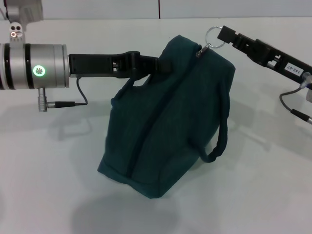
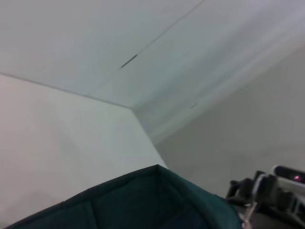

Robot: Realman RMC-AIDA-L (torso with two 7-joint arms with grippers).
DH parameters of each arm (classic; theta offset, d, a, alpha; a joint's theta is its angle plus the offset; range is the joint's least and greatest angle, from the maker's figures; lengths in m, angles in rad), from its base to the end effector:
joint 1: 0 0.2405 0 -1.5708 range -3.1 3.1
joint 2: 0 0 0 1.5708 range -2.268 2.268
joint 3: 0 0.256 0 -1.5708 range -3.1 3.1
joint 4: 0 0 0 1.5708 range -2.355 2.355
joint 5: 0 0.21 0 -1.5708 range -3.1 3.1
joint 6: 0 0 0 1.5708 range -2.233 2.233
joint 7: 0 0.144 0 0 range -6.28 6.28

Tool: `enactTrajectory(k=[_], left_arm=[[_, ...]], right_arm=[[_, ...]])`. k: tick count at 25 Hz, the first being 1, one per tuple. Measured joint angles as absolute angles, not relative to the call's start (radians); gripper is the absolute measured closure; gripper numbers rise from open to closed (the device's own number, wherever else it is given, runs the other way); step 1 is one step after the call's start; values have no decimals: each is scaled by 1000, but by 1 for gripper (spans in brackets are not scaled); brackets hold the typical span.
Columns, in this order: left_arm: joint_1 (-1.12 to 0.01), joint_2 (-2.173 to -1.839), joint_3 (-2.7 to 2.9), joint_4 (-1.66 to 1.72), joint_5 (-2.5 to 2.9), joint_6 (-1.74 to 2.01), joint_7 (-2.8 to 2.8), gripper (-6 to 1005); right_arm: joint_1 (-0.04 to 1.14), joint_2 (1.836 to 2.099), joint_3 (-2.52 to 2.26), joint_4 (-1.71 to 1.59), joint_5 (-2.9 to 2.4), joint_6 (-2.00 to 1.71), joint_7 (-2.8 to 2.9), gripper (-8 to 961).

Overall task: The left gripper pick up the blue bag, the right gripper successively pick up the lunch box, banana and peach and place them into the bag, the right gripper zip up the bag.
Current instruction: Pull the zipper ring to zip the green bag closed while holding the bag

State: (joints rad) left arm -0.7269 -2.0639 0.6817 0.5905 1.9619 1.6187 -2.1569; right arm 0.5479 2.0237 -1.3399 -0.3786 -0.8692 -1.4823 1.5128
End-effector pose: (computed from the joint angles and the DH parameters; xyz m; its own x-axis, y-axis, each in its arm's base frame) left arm -0.1917 0.3656 -0.0026 0.3645 0.8231 0.4355 0.7728 -0.5283 0.3517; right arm 0.2052 0.3466 -0.0084 0.2402 -0.4689 -0.8500 -0.6134 -0.7519 0.2414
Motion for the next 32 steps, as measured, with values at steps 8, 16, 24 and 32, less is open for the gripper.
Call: enactTrajectory(k=[8, 16, 24, 32], left_arm=[[-723, -2077, 685, 591, 1946, 1625, -2130, 942], [-733, -2082, 744, 589, 1942, 1626, -2117, 946], [-733, -2083, 748, 589, 1933, 1649, -2107, 948], [-728, -2083, 749, 589, 1906, 1685, -2105, 949]], right_arm=[[547, 2022, -1342, -326, -836, -1493, 1553, 919], [544, 2019, -1342, -312, -836, -1514, 1634, 919], [526, 2013, -1326, -310, -836, -1517, 1691, 918], [521, 2009, -1325, -310, -836, -1510, 1712, 918]])
